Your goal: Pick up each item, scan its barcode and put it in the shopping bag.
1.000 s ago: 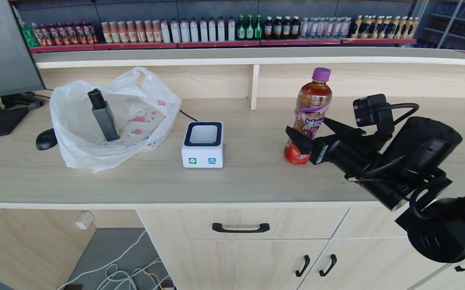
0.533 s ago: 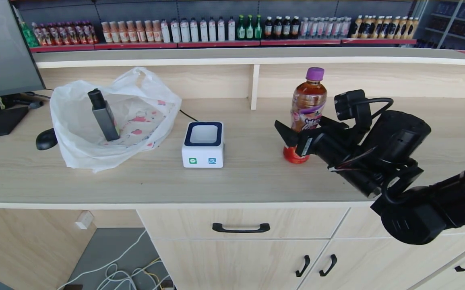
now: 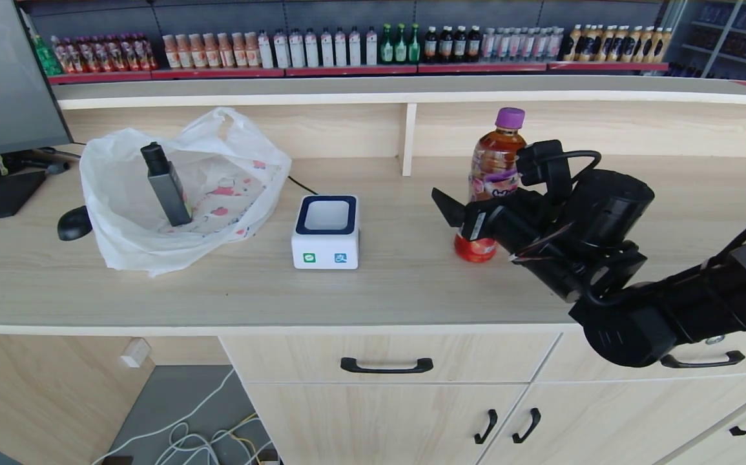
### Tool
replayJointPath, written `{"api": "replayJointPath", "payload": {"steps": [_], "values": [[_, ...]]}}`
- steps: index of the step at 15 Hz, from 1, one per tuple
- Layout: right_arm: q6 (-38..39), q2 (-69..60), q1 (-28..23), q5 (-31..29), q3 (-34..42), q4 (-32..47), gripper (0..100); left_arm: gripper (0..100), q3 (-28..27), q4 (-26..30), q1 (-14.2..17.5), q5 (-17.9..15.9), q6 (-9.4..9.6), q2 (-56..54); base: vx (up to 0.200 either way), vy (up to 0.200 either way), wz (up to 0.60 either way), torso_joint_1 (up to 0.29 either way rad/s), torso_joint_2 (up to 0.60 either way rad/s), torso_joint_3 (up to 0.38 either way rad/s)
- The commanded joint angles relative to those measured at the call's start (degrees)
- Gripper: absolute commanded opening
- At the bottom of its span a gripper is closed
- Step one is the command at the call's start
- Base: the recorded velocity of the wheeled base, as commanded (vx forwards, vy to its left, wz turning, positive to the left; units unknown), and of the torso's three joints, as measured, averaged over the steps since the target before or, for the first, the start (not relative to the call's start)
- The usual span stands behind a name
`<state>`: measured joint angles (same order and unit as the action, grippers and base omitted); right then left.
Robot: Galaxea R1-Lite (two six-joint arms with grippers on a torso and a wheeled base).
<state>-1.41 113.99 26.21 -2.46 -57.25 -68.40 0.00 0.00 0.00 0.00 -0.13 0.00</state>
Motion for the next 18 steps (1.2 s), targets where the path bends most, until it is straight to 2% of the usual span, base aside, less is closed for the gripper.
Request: {"api": "replayJointPath", "payload": {"steps": [1, 11, 12, 18], "values": [[0.0, 0.7, -0.3, 0.0, -0.3, -0.1, 100, 100, 0.0, 0.0, 0.0, 0.0, -0.04, 0.0, 0.0, 0.0, 0.0, 0.0, 0.0, 0.0], [0.3, 0.9, -2.0, 0.2, -1.6, -0.1, 100, 100, 0.0, 0.0, 0.0, 0.0, -0.04, 0.0, 0.0, 0.0, 0.0, 0.0, 0.0, 0.0], [0.4, 0.9, -2.0, 0.2, -1.4, -0.1, 0, 100, 0.0, 0.0, 0.0, 0.0, -0.04, 0.0, 0.0, 0.0, 0.0, 0.0, 0.0, 0.0], [1.2, 0.1, -2.0, 0.4, -1.7, -0.2, 0, 100, 0.0, 0.0, 0.0, 0.0, -0.04, 0.0, 0.0, 0.0, 0.0, 0.0, 0.0, 0.0]]}}
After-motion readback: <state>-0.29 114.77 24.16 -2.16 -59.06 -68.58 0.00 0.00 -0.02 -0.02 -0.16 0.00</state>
